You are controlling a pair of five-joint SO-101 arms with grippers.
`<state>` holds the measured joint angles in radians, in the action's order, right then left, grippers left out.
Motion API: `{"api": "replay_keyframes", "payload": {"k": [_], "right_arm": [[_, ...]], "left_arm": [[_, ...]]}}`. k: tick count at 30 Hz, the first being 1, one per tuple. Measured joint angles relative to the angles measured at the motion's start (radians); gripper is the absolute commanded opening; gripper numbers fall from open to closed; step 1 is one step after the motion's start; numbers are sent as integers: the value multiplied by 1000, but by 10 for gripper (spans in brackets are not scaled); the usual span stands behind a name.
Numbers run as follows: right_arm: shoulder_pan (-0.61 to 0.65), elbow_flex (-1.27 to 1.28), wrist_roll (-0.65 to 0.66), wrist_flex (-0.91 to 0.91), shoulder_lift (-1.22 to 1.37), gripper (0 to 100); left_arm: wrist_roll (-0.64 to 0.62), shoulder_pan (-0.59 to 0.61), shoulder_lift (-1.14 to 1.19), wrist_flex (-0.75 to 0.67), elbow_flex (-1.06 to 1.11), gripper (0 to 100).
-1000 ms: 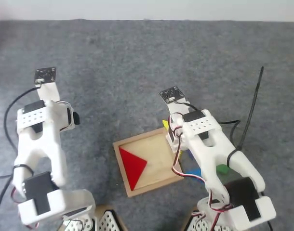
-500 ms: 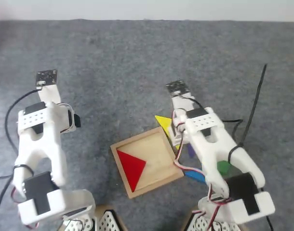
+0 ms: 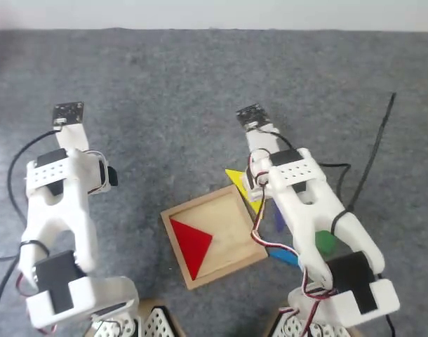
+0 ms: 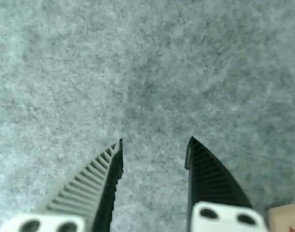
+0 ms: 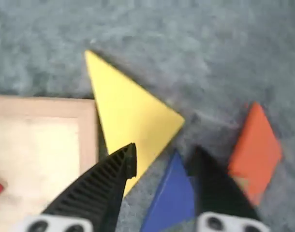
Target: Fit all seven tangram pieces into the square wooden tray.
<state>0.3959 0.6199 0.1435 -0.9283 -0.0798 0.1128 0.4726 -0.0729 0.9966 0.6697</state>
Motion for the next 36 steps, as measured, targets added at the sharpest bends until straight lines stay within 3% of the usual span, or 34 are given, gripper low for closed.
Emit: {"api": "replay_keyframes", "payload": {"k": [6,14,24,26,32,36], "right_arm": [[40,-6,91,-5,14,310],[80,-37,124,40,161,381],[95,-77,127,48,195,375],[98,-100,127,48,195,318],[101,-112,127,48,195,10],[101,-112,132,48,195,6]], "left_arm": [[0,0,0,-37,14,210],[0,0,0,-41,14,210],[0,0,0,-41,14,210],[0,0,0,-41,14,210],[0,0,0,-41,14,210],[0,0,0,-41,14,210]]}}
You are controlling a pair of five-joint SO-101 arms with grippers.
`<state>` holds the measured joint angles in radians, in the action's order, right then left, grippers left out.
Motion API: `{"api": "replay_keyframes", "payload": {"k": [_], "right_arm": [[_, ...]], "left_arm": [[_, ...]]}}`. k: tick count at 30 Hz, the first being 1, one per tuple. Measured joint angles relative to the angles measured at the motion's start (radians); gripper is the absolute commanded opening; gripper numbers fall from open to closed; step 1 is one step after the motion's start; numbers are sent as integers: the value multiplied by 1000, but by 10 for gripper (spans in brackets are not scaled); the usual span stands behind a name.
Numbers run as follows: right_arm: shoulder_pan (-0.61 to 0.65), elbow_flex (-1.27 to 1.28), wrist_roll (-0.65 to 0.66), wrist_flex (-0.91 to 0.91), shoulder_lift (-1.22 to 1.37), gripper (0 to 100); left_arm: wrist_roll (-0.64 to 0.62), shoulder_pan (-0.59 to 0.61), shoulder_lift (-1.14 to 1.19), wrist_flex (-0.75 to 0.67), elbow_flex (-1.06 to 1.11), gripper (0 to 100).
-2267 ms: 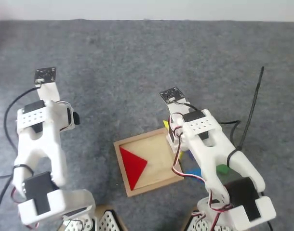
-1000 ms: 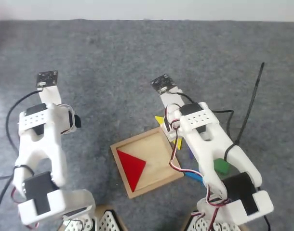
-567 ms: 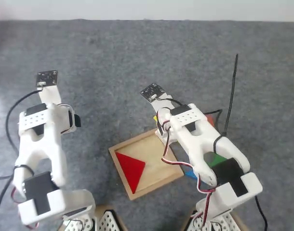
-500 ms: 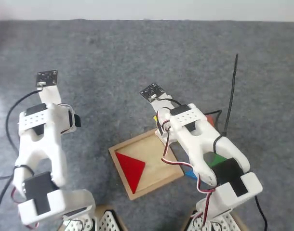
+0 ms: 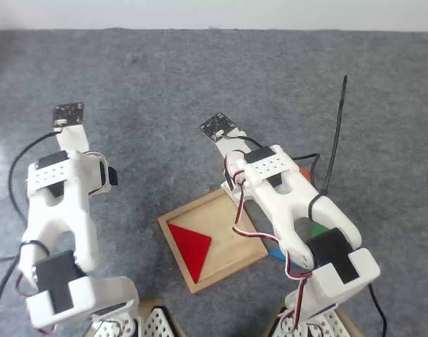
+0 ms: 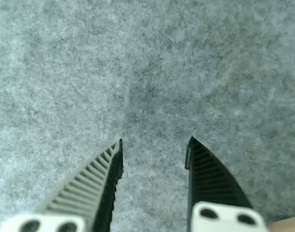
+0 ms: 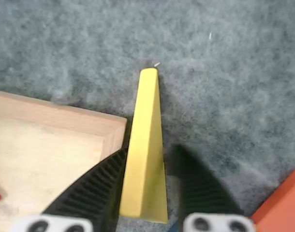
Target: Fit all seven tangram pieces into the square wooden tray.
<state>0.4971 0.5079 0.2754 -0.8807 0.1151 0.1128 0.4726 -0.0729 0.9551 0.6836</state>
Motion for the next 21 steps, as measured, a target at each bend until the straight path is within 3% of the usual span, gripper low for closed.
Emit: {"api": "replay_keyframes", "payload": {"k": [6,12,18,21], "right_arm": [[-11,-2,14,-2,0,8],[-89,-117,9,-147,2,8],[-155,-219,-244,-270,2,8],[-133,-230,-446,-316,2,12]], "left_arm": [[0,0,0,0,0,210],[0,0,0,0,0,210],[0,0,0,0,0,210],[0,0,0,0,0,210]]}}
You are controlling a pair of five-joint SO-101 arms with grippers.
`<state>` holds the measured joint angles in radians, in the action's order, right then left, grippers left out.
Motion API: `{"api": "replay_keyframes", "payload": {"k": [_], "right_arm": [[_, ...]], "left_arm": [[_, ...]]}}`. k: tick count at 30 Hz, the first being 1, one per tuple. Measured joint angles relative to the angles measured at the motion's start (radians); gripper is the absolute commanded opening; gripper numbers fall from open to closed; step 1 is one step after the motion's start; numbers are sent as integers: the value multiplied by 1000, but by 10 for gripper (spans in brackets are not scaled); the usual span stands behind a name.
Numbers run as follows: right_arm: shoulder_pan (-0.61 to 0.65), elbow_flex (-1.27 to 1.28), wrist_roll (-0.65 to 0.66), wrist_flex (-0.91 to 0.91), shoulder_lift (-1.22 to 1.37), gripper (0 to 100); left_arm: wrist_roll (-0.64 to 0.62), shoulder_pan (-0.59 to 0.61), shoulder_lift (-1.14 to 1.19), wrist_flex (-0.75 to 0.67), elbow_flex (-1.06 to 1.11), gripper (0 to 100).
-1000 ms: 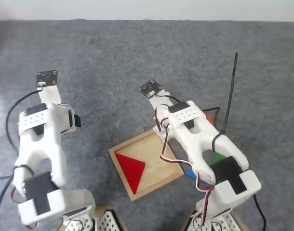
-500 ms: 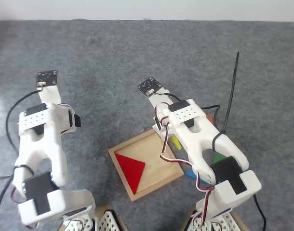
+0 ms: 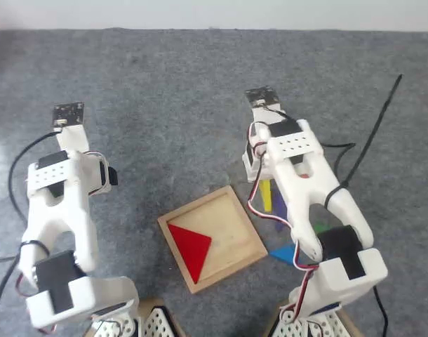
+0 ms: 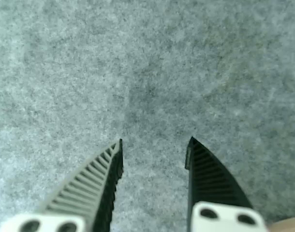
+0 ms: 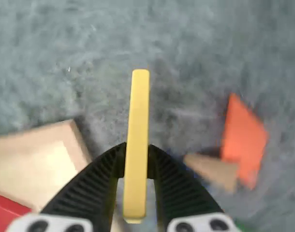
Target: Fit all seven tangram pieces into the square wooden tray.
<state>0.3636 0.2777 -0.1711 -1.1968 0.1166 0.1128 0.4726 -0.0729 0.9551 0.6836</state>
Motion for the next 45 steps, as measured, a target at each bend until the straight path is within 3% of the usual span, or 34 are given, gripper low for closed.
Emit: {"api": "replay_keyframes", "payload": {"k": [4,7,12,20,28,35,45], "right_arm": [[106,0,-336,-12,0,12],[233,0,-454,-12,-3,12],[367,-2,-489,20,-54,6],[374,61,-660,153,-54,6],[474,61,-700,163,-54,7],[508,61,-872,163,-54,7],[511,61,-856,198,-54,7]], "left_arm": [[0,0,0,-15,0,210],[0,0,0,-25,14,210],[0,0,0,-26,15,210],[0,25,0,-26,15,210],[0,28,0,-26,15,210],[0,28,0,-26,15,210],[0,28,0,-26,15,210]]}}
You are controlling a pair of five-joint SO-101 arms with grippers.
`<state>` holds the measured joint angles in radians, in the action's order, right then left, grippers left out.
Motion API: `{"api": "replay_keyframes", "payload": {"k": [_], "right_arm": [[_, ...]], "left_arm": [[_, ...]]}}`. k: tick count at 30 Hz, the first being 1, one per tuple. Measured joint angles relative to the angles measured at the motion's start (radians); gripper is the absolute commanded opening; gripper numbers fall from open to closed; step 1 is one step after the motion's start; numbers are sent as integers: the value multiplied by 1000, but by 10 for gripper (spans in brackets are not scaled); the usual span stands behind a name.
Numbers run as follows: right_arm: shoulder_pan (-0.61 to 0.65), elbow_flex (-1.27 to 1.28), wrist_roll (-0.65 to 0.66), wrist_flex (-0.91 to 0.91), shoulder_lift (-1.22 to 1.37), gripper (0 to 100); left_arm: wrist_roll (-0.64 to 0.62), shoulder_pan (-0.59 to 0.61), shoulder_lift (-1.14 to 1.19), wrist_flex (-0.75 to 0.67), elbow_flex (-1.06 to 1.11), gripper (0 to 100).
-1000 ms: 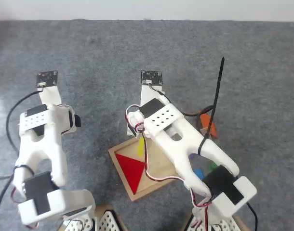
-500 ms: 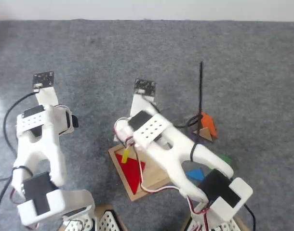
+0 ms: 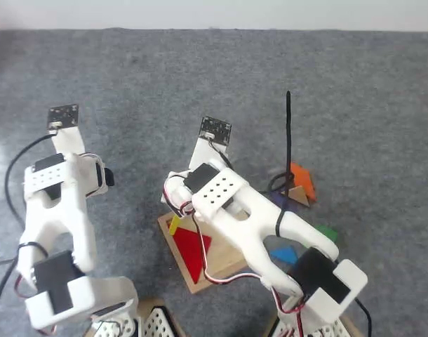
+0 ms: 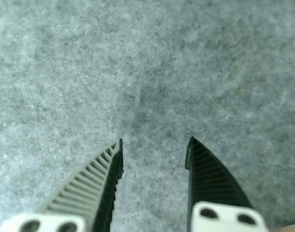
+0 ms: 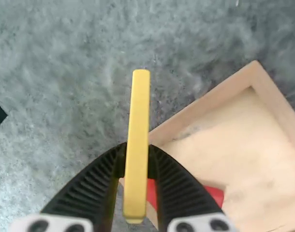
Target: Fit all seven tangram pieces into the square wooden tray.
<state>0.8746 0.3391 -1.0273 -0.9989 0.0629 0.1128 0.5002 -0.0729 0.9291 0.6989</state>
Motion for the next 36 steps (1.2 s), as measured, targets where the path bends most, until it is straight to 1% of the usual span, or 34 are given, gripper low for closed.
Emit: {"api": "replay_keyframes", "payload": {"k": [9,14,17,20,21,27,36], "right_arm": [[0,0,8,0,0,7],[0,0,-37,0,0,7],[0,0,-97,-15,0,7],[0,0,-238,-54,0,7],[0,0,-267,-58,0,7],[6,14,-345,-66,0,7],[6,18,-384,-66,0,9]], "left_arm": [[0,0,0,0,0,210],[0,0,0,0,0,210],[0,0,0,0,0,210],[0,0,0,0,0,210],[0,0,0,0,0,210],[0,0,0,0,0,210],[0,0,0,0,0,210]]}}
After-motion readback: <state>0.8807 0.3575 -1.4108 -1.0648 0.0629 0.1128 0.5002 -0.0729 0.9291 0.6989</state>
